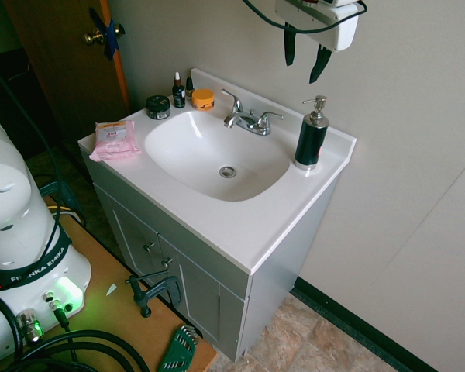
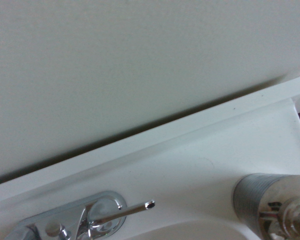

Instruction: Sanitize yourself

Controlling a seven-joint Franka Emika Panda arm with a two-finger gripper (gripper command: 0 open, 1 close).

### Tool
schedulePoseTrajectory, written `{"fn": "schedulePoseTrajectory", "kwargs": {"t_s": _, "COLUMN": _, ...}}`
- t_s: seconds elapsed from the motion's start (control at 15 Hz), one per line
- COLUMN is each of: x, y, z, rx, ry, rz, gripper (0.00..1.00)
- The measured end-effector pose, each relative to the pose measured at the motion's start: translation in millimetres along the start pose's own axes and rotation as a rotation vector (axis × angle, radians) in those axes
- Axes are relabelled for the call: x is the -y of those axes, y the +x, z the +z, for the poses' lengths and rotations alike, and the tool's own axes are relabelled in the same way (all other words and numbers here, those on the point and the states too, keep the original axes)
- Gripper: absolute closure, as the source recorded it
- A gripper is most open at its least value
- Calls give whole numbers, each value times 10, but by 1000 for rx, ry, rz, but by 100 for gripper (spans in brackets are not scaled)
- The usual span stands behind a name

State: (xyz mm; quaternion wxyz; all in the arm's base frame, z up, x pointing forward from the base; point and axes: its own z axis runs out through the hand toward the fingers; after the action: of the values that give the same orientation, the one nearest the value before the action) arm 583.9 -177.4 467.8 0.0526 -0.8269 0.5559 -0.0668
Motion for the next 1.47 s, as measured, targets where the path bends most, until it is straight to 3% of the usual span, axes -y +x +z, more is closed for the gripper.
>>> {"fn": "schedulePoseTrajectory", "kwargs": {"t_s": 1.47, "x": -343, "y": 530, "z": 235, "rx": 8, "ry": -21, "rz": 90, "gripper": 100}}
